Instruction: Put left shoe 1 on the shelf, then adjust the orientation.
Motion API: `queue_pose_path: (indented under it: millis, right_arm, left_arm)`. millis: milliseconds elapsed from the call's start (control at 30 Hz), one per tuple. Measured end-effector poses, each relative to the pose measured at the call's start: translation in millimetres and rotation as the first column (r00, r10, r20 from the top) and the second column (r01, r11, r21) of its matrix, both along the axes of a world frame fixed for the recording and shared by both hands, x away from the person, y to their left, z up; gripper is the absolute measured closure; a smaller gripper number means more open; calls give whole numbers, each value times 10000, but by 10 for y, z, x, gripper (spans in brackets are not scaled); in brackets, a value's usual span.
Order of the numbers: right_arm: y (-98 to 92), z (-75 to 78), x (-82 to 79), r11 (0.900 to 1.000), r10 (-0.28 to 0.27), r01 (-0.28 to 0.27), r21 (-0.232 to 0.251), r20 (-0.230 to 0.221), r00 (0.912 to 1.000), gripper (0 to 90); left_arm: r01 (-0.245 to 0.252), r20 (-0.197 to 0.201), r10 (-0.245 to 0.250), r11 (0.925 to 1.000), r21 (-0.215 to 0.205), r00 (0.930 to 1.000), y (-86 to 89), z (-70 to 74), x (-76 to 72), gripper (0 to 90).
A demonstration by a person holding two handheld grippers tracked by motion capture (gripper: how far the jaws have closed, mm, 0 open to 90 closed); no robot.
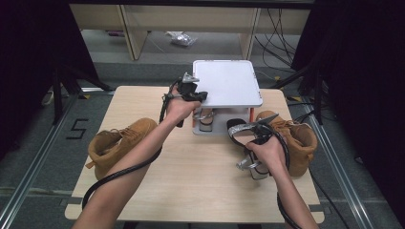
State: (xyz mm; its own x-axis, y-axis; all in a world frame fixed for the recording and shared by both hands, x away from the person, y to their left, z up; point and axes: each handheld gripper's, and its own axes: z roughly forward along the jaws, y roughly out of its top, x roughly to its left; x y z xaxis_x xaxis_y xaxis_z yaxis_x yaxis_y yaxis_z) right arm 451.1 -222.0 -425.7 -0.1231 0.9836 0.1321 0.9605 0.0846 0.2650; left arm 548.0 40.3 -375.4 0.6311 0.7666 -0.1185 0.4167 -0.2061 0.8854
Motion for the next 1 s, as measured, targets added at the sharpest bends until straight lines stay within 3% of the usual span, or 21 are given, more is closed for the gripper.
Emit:
queue_pose_path:
  millis: [233,267,300,467,733,767,800,833,867,900,933,967,1000]
  right_arm:
    - [149,-15,170,9986,-484,473,220,551,9973,438]
    - [214,-7,185,9935,-1035,1022,497,235,9944,438]
    - [184,-23,212,9984,-507,495,276,437,9978,438]
    - [225,-53,271,9983,-497,482,314,482,9976,438]
    - [230,-50,341,9947,-1026,1019,141,728,9921,438]
    - [247,-50,342,9919,-1237,1217,357,608,9905,438]
    - [229,-48,364,9946,-1033,1020,209,722,9920,438]
    - [255,-51,377,9910,-1324,1305,309,699,9887,438]
    - [228,-55,393,9958,-913,905,138,750,9930,438]
    - [250,-60,407,9937,-1117,1105,199,809,9904,438]
    - [306,-57,418,9859,-1652,1631,366,666,9840,438]
    - [268,-69,434,9936,-1127,1127,49,761,9907,438]
    - [275,-82,447,9934,-1144,1138,119,850,9898,437]
  left_arm:
    - [14,14,-14,10000,24,10000,0,0,-3,898]
    - [70,-7,-70,9998,166,10000,8,6,-1,898]
    - [62,-1,-62,9999,154,10000,6,7,1,898]
    - [-6,-9,6,10000,5,10000,0,1,-1,898]
    - [17,-91,-18,10000,-17,10000,2,7,5,898]
    - [22,-97,-22,10000,-49,10000,4,5,6,898]
    - [24,-105,-25,10000,-81,9999,5,3,7,898]
    - [14,-95,-15,9999,-111,10000,6,0,6,898]
    - [0,-82,-1,9999,-120,10000,6,-1,4,898]
    - [-4,-77,3,9999,-117,10000,5,-2,3,898]
    - [15,-76,-16,9999,-101,10000,5,-1,3,898]
    - [24,-66,-25,10000,-57,10000,4,2,3,898]
    - [28,-68,-28,10000,-43,10000,4,3,4,898]
